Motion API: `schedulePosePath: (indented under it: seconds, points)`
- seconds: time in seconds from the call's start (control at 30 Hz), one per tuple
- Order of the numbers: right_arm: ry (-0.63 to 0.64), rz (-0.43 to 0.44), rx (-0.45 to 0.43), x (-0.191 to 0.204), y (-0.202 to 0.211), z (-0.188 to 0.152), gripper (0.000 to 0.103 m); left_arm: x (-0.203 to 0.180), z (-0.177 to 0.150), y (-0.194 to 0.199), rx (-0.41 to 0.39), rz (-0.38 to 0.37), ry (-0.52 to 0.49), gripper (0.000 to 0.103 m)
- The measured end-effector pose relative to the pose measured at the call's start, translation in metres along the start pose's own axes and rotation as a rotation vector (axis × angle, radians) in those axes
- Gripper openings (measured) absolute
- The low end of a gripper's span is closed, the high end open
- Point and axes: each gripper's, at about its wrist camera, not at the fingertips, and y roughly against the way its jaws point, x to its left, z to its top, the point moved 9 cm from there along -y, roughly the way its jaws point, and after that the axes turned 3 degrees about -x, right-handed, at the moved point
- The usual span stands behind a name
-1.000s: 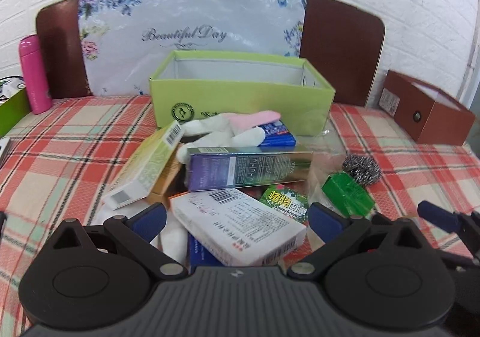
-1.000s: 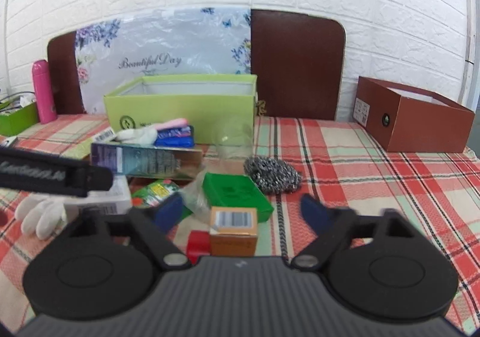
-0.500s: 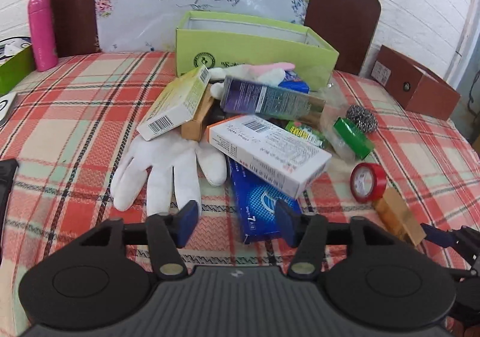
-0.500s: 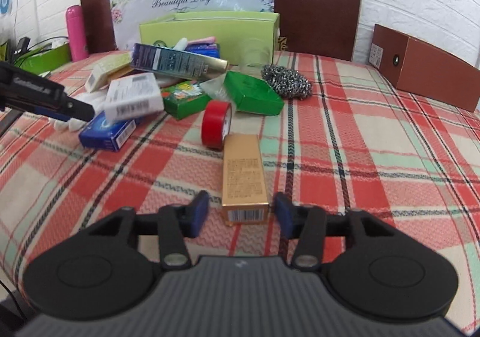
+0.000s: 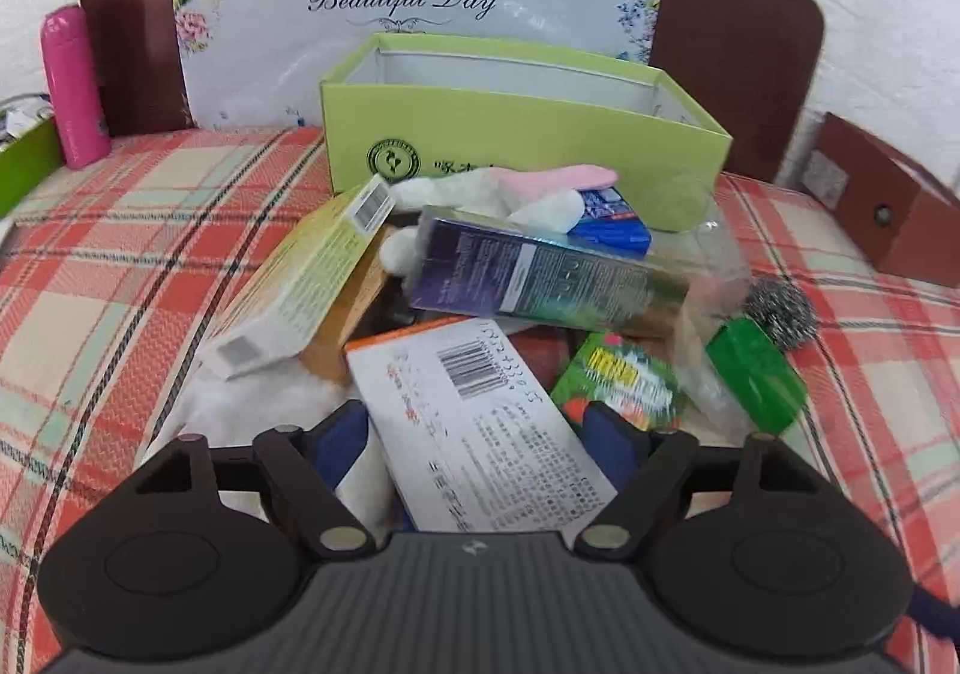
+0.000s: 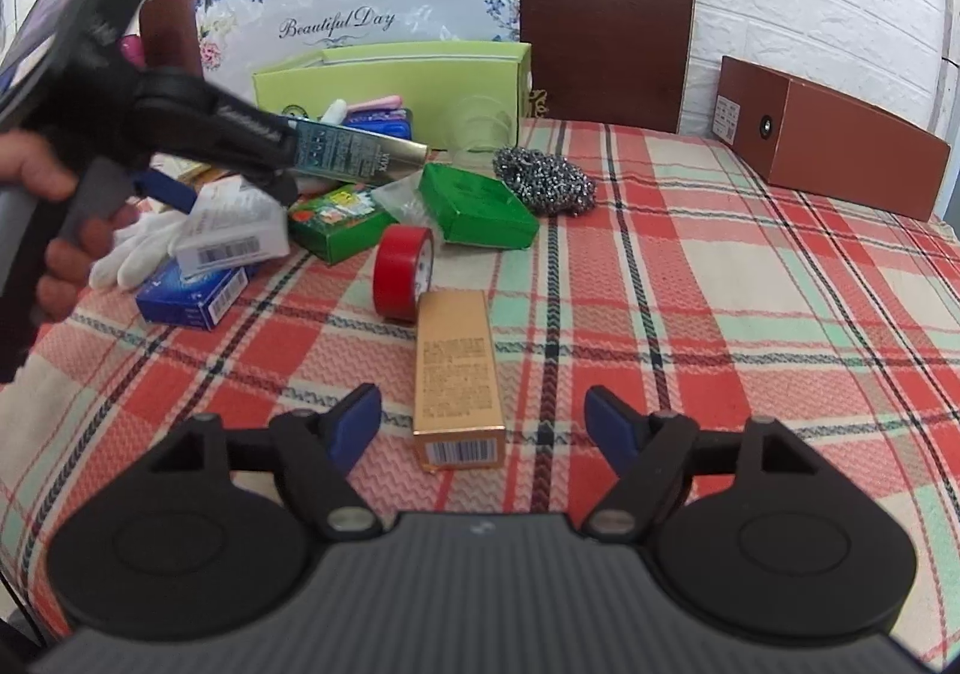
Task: Organize objects
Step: 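Grasp the white medicine box with left tool while right grasps the gold box, then lift both held boxes up over the lime-green box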
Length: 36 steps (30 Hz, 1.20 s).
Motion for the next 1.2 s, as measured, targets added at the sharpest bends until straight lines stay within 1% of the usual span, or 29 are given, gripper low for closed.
schedulePosePath:
  seconds: [0.07,0.13,0.2,0.3,0.33,0.4,0.43,0.5,0.57,0.6,0.67,0.7,0.73,0.77,0.8,0.83,0.93,0.97,1.0,1.03,1.1,1.2]
  points:
    - [0.003,0.012,0.008,0.002,-0.004,0.000,0.075,0.016,-0.010,0.014,0.008,-0.017,-0.021,0.078]
    - [0.010,0.027,0.012,0.005,-0.009,0.002,0.075,0.033,-0.018,0.028,0.012,0.003,-0.037,0.078]
    - [0.015,0.035,0.013,0.008,-0.015,0.004,0.075,0.046,-0.023,0.040,0.024,0.035,-0.019,0.078]
    - [0.003,0.039,0.025,0.010,-0.023,0.004,0.075,0.046,-0.028,0.046,0.023,0.027,-0.036,0.079]
    - [-0.001,0.037,0.026,0.010,-0.024,0.005,0.075,0.045,-0.032,0.044,0.032,0.027,-0.051,0.081]
    - [-0.002,0.025,0.025,0.009,-0.025,0.007,0.075,0.044,-0.041,0.039,0.055,0.035,-0.078,0.081]
    - [-0.003,0.018,0.025,0.008,-0.026,0.008,0.075,0.046,-0.045,0.038,0.059,0.035,-0.074,0.082]
    - [-0.005,0.012,0.026,0.007,-0.027,0.009,0.074,0.051,-0.047,0.039,0.046,0.012,-0.037,0.082]
    - [0.000,0.013,0.034,0.008,-0.030,0.009,0.068,0.054,-0.049,0.039,0.052,-0.003,-0.008,0.082]
    - [0.003,0.012,0.040,0.008,-0.031,0.008,0.063,0.055,-0.049,0.039,0.052,-0.004,-0.003,0.082]
    - [0.017,0.010,0.035,0.012,-0.030,0.007,0.049,0.055,-0.050,0.040,0.044,-0.011,-0.005,0.082]
    - [0.018,0.013,0.034,0.013,-0.029,0.007,0.036,0.054,-0.051,0.040,0.041,-0.026,-0.001,0.076]
    - [0.012,0.010,0.032,0.014,-0.026,0.007,0.031,0.053,-0.051,0.041,0.041,-0.054,0.015,0.073]
    - [0.000,0.013,0.029,0.014,-0.023,0.007,0.031,0.053,-0.051,0.042,0.044,-0.067,0.031,0.072]
    - [-0.016,0.022,0.026,0.015,-0.020,0.007,0.031,0.054,-0.051,0.044,0.040,-0.072,0.036,0.060]
    - [-0.029,0.031,0.019,0.016,-0.016,0.007,0.031,0.055,-0.047,0.048,0.017,-0.077,0.043,0.049]
    - [-0.045,0.054,-0.044,0.020,0.002,0.020,0.031,0.060,-0.031,0.062,-0.009,-0.141,0.102,0.027]
    - [-0.046,0.063,-0.072,0.021,0.008,0.027,0.031,0.058,-0.027,0.065,-0.018,-0.156,0.094,0.025]
    - [-0.045,0.072,-0.102,0.023,0.013,0.037,0.031,0.057,-0.024,0.065,-0.024,-0.155,0.074,0.024]
    - [-0.046,0.079,-0.127,0.024,0.017,0.046,0.031,0.056,-0.022,0.064,-0.028,-0.146,0.067,0.023]
    - [-0.044,0.095,-0.173,0.027,0.021,0.063,0.031,0.052,-0.024,0.060,-0.024,-0.159,0.074,0.023]
    - [-0.031,0.111,-0.194,0.034,0.018,0.077,0.031,0.043,-0.024,0.055,-0.032,-0.164,0.075,0.024]
